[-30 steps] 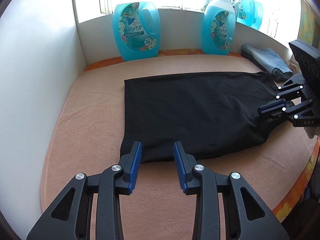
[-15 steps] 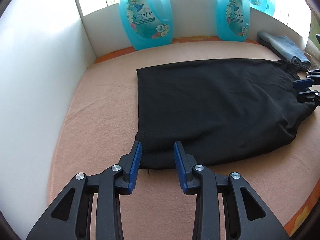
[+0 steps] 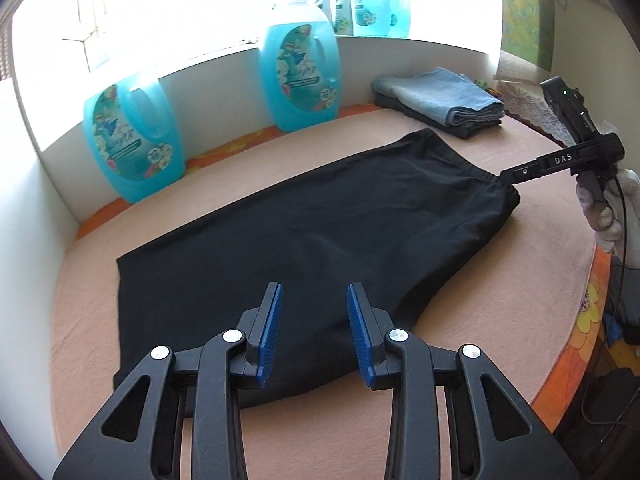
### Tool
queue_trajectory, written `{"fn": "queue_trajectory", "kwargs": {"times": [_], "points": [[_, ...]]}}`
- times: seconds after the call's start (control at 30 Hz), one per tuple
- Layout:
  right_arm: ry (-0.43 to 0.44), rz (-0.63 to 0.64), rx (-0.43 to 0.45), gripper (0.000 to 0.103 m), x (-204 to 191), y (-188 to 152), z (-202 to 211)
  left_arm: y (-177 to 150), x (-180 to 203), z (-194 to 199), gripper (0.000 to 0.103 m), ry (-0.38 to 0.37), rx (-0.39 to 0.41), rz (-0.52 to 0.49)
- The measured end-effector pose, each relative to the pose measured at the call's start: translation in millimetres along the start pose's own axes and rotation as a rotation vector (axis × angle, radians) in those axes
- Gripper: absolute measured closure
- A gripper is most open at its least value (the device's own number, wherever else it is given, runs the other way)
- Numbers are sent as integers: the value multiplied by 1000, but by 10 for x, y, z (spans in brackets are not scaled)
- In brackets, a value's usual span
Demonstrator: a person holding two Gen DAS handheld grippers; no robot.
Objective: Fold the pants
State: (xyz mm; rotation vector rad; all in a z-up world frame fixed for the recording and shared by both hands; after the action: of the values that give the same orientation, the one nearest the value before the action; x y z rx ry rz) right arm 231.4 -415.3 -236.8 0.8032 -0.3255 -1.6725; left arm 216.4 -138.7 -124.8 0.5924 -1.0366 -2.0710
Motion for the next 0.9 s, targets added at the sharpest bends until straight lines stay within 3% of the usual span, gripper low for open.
{"fn": "queue_trajectory", "kwargs": {"times": [0.17,0.43,0.5,0.67,0.9], "points": [[67,-49,-24,40,-58,-113,11,145,634,-197,71,-132,-3,-89],[66,-52,42,40,19,42,125,315,1616,-604,71,-302,-26,-232],[68,-54,52,40,73,98,146,354,1813,-692,61,-334,-28,-254],[80,-66,71,40,226,242,146,395,2131,-948,60,-337,-53,-326],[154,-124,49,40,349,417,-71,302,2104,-1238,60,-294,-117,-374]]}}
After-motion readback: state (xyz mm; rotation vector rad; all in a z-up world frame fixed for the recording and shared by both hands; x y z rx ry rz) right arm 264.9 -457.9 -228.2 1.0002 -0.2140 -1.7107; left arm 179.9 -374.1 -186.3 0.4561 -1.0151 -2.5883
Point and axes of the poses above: each gripper's, at about its wrist camera, not at the fingertips, and z roughly against the way its jaws point, x to its right, y to its top, the point moved 9 cm from there along -z, roughly the way its jaws point, and after that the axes turned 11 degrees about x, right-handed, at the moved point
